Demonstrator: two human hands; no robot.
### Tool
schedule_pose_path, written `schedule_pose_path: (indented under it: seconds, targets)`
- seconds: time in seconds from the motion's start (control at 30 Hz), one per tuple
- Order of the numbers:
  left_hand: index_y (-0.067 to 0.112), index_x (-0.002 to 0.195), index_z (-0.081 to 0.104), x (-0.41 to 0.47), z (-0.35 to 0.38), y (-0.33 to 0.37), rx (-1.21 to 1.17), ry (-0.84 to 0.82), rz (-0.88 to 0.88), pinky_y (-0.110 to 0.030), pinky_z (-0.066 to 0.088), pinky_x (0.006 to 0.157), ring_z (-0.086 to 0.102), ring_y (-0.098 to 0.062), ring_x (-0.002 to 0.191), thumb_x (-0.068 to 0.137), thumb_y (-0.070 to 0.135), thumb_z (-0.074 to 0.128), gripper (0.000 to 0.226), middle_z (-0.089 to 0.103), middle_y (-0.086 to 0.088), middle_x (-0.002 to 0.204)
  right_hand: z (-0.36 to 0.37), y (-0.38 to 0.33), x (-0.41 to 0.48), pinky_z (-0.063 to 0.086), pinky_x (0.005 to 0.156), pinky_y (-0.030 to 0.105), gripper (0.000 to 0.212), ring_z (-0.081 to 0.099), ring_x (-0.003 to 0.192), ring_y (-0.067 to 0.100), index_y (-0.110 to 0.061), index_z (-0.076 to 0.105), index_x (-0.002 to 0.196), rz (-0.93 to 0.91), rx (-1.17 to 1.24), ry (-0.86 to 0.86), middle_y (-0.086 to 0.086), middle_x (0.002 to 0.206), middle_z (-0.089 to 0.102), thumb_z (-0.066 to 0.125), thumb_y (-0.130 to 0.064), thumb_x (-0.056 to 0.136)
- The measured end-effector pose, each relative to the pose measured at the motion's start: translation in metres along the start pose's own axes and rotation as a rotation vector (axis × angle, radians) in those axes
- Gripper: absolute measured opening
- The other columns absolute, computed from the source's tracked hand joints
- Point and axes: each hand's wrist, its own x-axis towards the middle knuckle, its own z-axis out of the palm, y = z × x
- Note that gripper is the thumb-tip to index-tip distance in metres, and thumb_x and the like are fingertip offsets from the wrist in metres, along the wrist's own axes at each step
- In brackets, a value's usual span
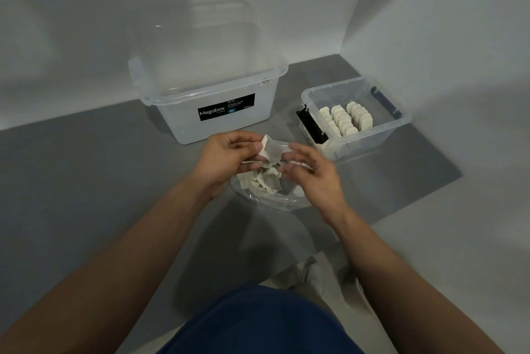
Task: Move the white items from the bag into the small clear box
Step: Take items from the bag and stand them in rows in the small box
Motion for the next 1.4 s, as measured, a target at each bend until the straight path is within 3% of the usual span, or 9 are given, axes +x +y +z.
schedule_pose_path:
  seconds: [0.23, 0.37, 0.47, 0.6, 0.73, 0.83, 0.93, 1.13, 1.4]
  targets:
    - [0.006, 0.107, 0.070, 0.000, 0.000, -0.016, -0.218, -0.017, -0.056, -0.027, 0.063, 0.074, 0.076, -0.017, 0.079, 0.094, 0.004, 0.068, 0.014, 0.076, -0.009, 0.089, 0.011, -0.017, 0.000, 0.059, 0.078, 0.028, 0.023, 0.073, 0.088, 0.026, 0.003, 0.067, 0.117, 0.220, 0.501, -0.008, 0.021, 0.098, 0.073, 0.066, 0.001, 0.094]
    - [0.007, 0.103, 0.069, 0.000, 0.002, -0.022, -0.166, -0.002, -0.069, -0.031, 0.063, 0.075, 0.075, -0.019, 0.083, 0.093, 0.004, 0.069, 0.010, 0.076, -0.013, 0.091, 0.006, -0.027, 0.008, 0.059, 0.075, 0.028, 0.011, 0.070, 0.081, 0.023, -0.002, 0.073, 0.104, 0.153, 0.310, 0.031, 0.014, 0.087, 0.074, 0.069, -0.002, 0.093]
    - [0.009, 0.101, 0.073, 0.008, 0.000, -0.033, 0.215, 0.057, 0.067, -0.019, 0.057, 0.061, 0.071, -0.009, 0.073, 0.091, 0.007, 0.073, 0.010, 0.076, -0.014, 0.092, -0.009, -0.035, 0.014, 0.059, 0.076, 0.028, 0.006, 0.072, 0.079, 0.016, -0.017, 0.075, 0.093, -0.068, -0.229, 0.065, 0.000, 0.083, 0.076, 0.070, -0.013, 0.093]
    - [0.026, 0.096, 0.079, 0.023, 0.000, -0.045, 1.015, -0.052, 0.329, -0.019, 0.052, 0.075, 0.065, 0.000, 0.076, 0.091, 0.024, 0.067, 0.012, 0.077, 0.008, 0.094, -0.032, -0.041, 0.017, 0.051, 0.077, 0.016, 0.008, 0.066, 0.085, 0.005, -0.019, 0.075, 0.098, -0.299, -0.800, -0.061, -0.013, 0.091, 0.072, 0.067, -0.018, 0.096]
    - [0.033, 0.101, 0.069, 0.032, 0.020, -0.051, 1.546, -0.138, 0.444, -0.034, 0.051, 0.069, 0.063, -0.023, 0.100, 0.095, 0.022, 0.053, 0.021, 0.069, 0.006, 0.098, -0.044, -0.030, 0.016, 0.050, 0.079, 0.022, 0.009, 0.063, 0.083, 0.008, -0.013, 0.074, 0.099, -0.392, -0.938, -0.079, -0.003, 0.094, 0.072, 0.066, -0.014, 0.096]
    - [0.031, 0.131, 0.059, 0.041, 0.031, -0.059, 1.674, -0.205, 0.510, -0.033, 0.040, 0.068, 0.053, -0.022, 0.111, 0.097, 0.014, 0.054, 0.038, 0.060, 0.004, 0.117, -0.050, -0.023, 0.015, 0.048, 0.077, 0.020, 0.008, 0.063, 0.080, 0.010, -0.011, 0.075, 0.098, -0.403, -0.965, -0.078, 0.000, 0.092, 0.072, 0.068, -0.010, 0.094]
    - [0.026, 0.140, 0.053, 0.050, 0.034, -0.065, 1.718, -0.268, 0.452, -0.038, 0.045, 0.072, 0.049, -0.025, 0.113, 0.097, 0.018, 0.053, 0.043, 0.050, -0.003, 0.122, -0.054, -0.015, 0.015, 0.041, 0.081, 0.010, 0.017, 0.068, 0.087, 0.019, -0.010, 0.077, 0.107, -0.349, -1.029, -0.089, 0.005, 0.099, 0.073, 0.068, -0.008, 0.092]
    - [0.024, 0.114, 0.065, 0.058, 0.032, -0.066, 1.689, -0.258, 0.484, -0.039, 0.052, 0.071, 0.053, -0.022, 0.106, 0.097, 0.023, 0.057, 0.019, 0.053, 0.001, 0.111, -0.058, -0.010, 0.013, 0.045, 0.081, 0.020, 0.016, 0.068, 0.090, 0.023, -0.011, 0.077, 0.104, -0.287, -1.072, -0.157, 0.005, 0.099, 0.072, 0.067, -0.012, 0.091]
    - [0.024, 0.098, 0.073, 0.048, 0.018, -0.022, 1.172, -0.227, 0.466, -0.035, 0.053, 0.079, 0.066, -0.015, 0.084, 0.094, 0.017, 0.063, 0.013, 0.071, 0.006, 0.091, -0.065, -0.021, 0.016, 0.056, 0.086, 0.027, 0.011, 0.066, 0.094, 0.007, -0.021, 0.078, 0.099, -0.299, -0.925, -0.194, -0.007, 0.115, 0.068, 0.070, -0.018, 0.092]
